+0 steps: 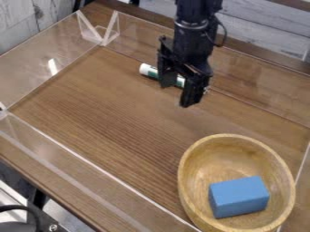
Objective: Put the green marker in the brown bowl
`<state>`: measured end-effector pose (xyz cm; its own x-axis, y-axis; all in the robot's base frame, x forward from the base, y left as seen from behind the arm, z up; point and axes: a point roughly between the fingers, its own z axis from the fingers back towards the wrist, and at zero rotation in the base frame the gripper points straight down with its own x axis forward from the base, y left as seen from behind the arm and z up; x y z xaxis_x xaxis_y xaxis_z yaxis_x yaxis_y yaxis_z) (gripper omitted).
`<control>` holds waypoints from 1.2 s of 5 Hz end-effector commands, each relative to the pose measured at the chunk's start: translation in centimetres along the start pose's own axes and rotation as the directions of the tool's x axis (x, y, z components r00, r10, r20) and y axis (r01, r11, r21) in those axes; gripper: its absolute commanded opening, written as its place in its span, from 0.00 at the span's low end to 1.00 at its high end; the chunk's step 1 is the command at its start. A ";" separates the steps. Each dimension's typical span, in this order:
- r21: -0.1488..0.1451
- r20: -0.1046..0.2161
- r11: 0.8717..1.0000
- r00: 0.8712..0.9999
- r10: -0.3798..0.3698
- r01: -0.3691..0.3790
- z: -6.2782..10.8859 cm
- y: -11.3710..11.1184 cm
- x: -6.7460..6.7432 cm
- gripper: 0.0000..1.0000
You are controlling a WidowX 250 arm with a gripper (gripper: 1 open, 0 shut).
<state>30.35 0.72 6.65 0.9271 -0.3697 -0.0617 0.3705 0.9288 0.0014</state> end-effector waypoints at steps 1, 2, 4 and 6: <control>0.031 0.046 0.999 0.999 -0.024 0.023 0.7 1.0 0.4 1.00; 0.041 0.049 0.998 0.998 -0.048 0.046 0.2 1.4 0.5 1.00; 0.060 0.056 0.995 0.995 -0.079 0.075 -0.5 2.3 0.7 1.00; 0.072 0.059 0.993 0.993 -0.101 0.097 -0.8 3.0 1.0 1.00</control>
<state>31.25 2.76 4.39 0.8816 -0.4691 -0.0518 0.4710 0.8815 0.0337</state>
